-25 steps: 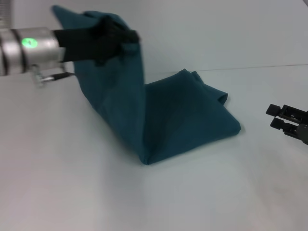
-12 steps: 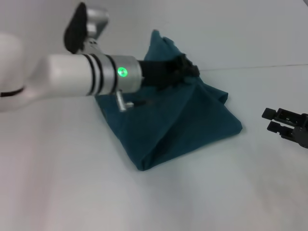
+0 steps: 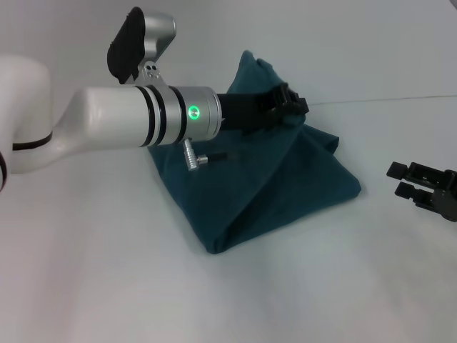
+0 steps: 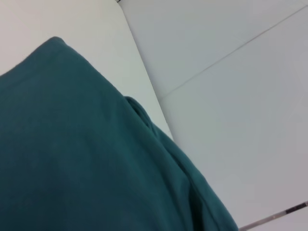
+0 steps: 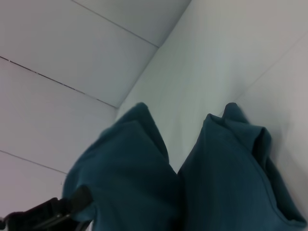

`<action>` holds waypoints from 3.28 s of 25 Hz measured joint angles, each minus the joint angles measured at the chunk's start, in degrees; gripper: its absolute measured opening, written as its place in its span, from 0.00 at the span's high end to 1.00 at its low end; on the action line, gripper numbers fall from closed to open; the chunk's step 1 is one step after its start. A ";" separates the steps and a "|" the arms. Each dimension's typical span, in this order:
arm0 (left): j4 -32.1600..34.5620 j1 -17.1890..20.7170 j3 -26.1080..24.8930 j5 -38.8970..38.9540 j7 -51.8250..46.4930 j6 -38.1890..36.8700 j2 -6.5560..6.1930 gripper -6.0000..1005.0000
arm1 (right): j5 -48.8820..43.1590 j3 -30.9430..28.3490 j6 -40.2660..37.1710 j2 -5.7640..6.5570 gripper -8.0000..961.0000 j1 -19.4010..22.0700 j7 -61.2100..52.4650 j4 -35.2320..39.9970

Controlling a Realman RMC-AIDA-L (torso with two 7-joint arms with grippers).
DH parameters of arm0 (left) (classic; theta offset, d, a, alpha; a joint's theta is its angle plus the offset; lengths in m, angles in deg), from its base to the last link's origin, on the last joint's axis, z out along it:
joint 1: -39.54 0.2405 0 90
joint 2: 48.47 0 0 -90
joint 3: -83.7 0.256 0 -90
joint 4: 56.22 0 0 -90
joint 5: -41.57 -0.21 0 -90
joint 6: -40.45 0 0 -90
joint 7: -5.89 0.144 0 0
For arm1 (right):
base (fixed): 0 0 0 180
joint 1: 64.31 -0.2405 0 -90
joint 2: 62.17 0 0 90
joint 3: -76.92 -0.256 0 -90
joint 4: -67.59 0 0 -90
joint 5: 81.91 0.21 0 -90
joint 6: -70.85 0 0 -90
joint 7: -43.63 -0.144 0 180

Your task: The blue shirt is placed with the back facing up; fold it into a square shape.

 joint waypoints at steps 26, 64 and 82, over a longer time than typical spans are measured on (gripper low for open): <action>6.41 19.83 -0.09 10.43 -2.68 -20.23 -5.48 0.15 | -6.83 0.04 -0.43 2.66 0.27 -1.87 -3.02 0.81; 1.54 20.37 3.99 -4.50 -8.74 -6.15 -2.22 0.10 | -36.72 0.47 -1.67 11.83 0.27 -18.94 -32.54 13.56; 1.53 16.73 6.81 -4.52 -9.09 -3.36 -0.96 0.39 | -36.47 0.15 -1.89 11.76 0.27 -18.48 -31.76 13.59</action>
